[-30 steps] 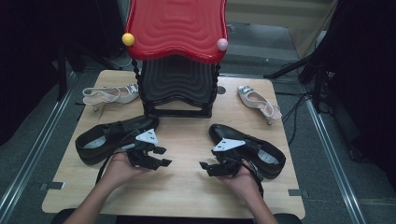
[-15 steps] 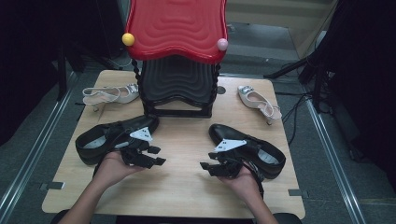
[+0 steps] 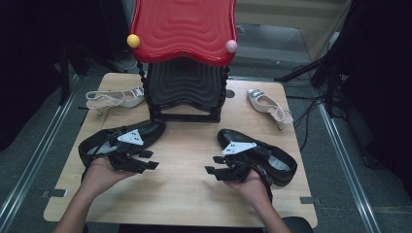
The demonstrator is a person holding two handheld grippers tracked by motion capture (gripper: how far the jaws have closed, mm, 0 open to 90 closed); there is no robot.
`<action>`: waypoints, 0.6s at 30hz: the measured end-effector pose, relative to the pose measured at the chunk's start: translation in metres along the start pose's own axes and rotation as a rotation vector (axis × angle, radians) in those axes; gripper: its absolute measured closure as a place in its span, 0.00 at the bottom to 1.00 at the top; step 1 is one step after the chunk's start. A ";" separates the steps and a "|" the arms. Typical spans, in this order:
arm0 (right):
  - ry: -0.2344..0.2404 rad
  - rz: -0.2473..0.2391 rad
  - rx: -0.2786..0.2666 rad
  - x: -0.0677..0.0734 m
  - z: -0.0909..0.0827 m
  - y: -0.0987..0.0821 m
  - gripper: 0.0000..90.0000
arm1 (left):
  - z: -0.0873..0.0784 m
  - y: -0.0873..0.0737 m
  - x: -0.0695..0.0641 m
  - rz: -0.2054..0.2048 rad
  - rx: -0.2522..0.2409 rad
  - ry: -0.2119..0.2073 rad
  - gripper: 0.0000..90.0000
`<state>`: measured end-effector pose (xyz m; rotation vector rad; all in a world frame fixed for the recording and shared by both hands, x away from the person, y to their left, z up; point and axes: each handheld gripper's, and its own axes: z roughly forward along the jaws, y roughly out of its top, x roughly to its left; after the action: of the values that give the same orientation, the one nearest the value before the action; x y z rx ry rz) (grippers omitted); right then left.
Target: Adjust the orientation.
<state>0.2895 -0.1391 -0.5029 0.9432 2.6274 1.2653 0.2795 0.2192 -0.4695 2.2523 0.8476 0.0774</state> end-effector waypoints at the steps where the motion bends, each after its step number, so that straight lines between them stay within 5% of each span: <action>1: 0.003 -0.004 0.002 0.000 0.001 0.000 0.56 | -0.004 -0.001 0.001 -0.007 -0.005 0.009 0.56; 7: 0.004 -0.027 0.016 0.001 0.006 0.002 0.57 | -0.028 -0.008 0.007 -0.021 -0.011 0.049 0.56; 12: 0.027 0.008 0.013 -0.001 0.007 0.004 0.60 | -0.047 -0.013 0.014 -0.054 -0.035 0.080 0.56; 18: 0.007 -0.028 0.036 0.001 0.009 0.005 0.58 | -0.067 -0.019 0.023 -0.079 -0.037 0.119 0.56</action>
<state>0.2939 -0.1303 -0.5047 0.9052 2.6672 1.2213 0.2672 0.2831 -0.4369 2.1940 0.9893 0.1913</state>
